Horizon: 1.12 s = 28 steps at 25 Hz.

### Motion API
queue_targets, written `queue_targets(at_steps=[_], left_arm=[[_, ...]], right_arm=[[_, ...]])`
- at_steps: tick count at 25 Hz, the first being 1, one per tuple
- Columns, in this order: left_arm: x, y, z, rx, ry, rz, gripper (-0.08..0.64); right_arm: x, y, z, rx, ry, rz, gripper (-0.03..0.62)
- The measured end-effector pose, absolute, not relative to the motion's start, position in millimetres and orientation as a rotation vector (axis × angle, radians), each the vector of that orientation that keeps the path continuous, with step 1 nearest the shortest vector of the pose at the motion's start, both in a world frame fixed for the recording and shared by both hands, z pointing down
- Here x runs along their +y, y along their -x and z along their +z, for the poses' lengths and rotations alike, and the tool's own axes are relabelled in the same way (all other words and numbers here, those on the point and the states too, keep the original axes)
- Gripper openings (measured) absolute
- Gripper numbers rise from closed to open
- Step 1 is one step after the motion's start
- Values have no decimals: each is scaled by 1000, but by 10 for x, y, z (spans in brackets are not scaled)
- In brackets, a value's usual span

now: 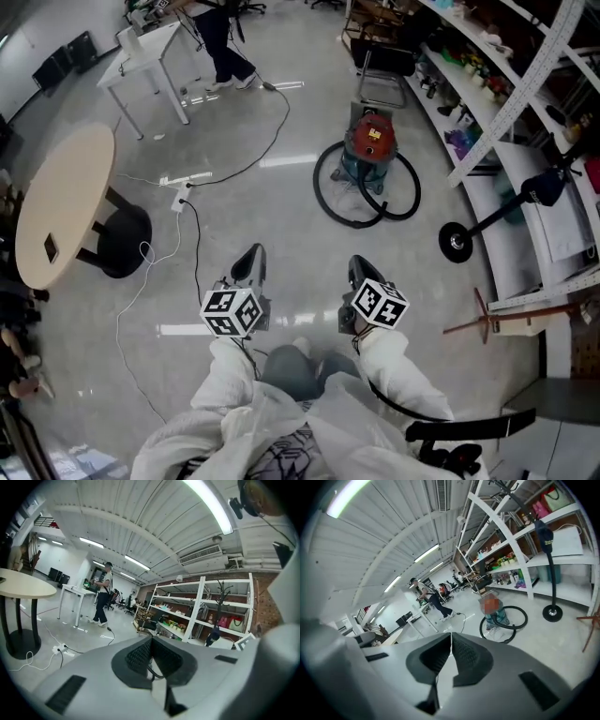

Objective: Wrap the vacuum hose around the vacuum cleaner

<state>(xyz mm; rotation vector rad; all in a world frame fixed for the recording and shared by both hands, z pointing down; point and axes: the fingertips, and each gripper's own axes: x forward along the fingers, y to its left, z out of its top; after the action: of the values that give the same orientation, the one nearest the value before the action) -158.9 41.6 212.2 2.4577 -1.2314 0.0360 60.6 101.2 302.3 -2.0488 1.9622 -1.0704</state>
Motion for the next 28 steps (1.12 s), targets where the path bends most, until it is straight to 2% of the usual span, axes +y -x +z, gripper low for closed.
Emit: queue_targets(at_steps=[3,11,21,28], left_arm=[[860,1610,2161,-1211,-2480,95,2],[2153,1054,1908,-1008,-2669,214,2],[2419,1612,1669,-872,-2751,243,2],[2522,2030,1605,-839,-2733,203,2]], right_arm=[[1492,-540,3033,1895,2114,-1052,18],[2633,-436,2745,1800,2341,-951,18],[2810,517,2142,1817,2473,-688,18],[2952,1031,2067,1696,2467,-710,14]])
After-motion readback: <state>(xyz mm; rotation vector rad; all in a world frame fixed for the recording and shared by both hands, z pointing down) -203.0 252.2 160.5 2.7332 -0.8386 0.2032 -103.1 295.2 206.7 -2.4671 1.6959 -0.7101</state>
